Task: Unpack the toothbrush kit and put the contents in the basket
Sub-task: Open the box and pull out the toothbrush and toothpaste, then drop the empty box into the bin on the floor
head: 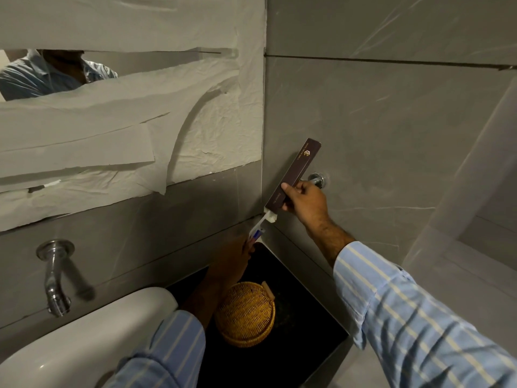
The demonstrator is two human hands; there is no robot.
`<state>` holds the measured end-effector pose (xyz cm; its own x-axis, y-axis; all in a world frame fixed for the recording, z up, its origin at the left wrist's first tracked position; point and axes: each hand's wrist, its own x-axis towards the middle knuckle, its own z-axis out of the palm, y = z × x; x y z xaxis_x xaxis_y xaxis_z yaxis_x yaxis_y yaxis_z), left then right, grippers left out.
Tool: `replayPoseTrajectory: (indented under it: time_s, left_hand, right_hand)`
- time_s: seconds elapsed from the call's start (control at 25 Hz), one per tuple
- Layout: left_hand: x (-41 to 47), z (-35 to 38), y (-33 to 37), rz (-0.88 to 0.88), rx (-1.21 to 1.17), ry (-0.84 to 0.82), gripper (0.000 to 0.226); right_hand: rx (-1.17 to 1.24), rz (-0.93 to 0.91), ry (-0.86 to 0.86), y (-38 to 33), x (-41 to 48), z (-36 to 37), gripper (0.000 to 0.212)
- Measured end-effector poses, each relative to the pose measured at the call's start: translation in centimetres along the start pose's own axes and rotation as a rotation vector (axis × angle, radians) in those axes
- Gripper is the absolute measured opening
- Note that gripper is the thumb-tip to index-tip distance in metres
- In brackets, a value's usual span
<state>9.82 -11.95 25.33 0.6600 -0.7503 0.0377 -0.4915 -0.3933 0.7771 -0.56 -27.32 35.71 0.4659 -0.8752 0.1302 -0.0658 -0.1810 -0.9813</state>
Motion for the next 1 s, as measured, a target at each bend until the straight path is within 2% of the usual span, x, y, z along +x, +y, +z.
replayPoseTrajectory:
  time_s: [0.2, 0.32, 0.44, 0.56, 0.8, 1.0]
  left_hand:
    - [-1.4, -1.1, -5.1, -0.052, 0.019, -0.030, 0.023]
    - [-1.7, -1.4, -7.4, -0.170, -0.193, -0.015, 0.021]
    - [-1.5, -1.5, -7.0, -0.280, -0.428, -0.046, 0.014]
    - [-1.7, -0.7, -5.3, -0.346, -0.565, -0.111, 0.013]
    - [-2.6, 4.0, -4.2, -0.571, -0.659, -0.264, 0.017]
    - [-5.0, 9.4, -4.0, -0.777, -0.684, -0.360, 0.018]
  right_hand:
    - [-0.046, -0.028, 0.055, 0.8, 0.1, -0.7, 0.031]
    - [-0.070, 0.017, 0.030, 1.7, 0.2, -1.1, 0.035]
    - [-0.132, 0.131, -0.103, 2.9, -0.8, -1.3, 0.026]
    - [-0.152, 0.280, -0.212, 5.1, -2.6, -1.8, 0.027]
    - [-0.119, 0.592, -0.278, 12.5, -6.6, -3.8, 0.037]
    - [-0.162, 0.751, -0.309, 16.8, -11.0, -7.6, 0.034]
